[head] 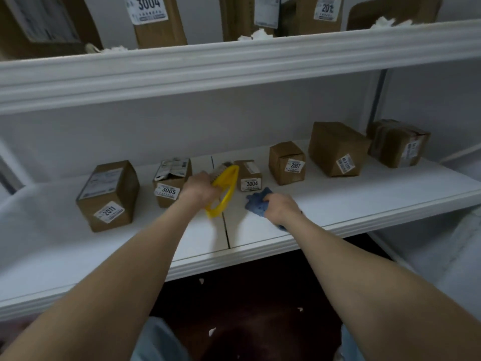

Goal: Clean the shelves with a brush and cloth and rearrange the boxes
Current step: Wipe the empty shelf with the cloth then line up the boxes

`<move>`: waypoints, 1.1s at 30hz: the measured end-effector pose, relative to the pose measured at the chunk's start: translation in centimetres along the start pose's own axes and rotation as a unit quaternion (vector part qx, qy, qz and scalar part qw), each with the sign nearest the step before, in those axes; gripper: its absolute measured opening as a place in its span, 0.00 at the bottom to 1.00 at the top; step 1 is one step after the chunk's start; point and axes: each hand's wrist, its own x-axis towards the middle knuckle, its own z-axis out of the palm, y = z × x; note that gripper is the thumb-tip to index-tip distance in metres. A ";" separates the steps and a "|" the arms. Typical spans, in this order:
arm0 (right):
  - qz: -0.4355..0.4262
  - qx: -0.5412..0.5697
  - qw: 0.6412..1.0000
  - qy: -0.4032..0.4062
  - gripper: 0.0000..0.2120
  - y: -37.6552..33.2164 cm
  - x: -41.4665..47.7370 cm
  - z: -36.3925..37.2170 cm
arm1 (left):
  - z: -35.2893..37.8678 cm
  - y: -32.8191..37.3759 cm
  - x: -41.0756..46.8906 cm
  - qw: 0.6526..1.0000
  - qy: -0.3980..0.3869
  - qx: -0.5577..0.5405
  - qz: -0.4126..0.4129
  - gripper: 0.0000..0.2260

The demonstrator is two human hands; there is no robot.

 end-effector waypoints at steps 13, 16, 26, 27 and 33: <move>-0.162 0.203 0.956 -0.138 0.15 -10.8 -2.7 6.1 | -1.8 -3.9 -2.1 0.999 0.039 -0.009 -0.015 0.23; -0.131 0.203 0.966 -0.090 0.13 -7.2 -2.1 4.4 | -0.7 -2.5 -2.7 0.999 0.024 -0.043 -0.020 0.18; 0.169 0.038 0.984 0.036 0.19 8.3 -0.3 -4.0 | 2.1 0.3 -2.8 0.993 -0.061 -0.092 -0.047 0.15; 0.178 0.023 0.983 0.026 0.21 7.5 -0.5 -4.1 | 2.2 0.3 -2.8 0.992 -0.063 -0.093 -0.048 0.15; 0.029 0.041 0.998 0.023 0.17 -0.1 -1.7 -0.6 | 2.6 0.8 -2.8 0.991 -0.075 -0.092 -0.060 0.14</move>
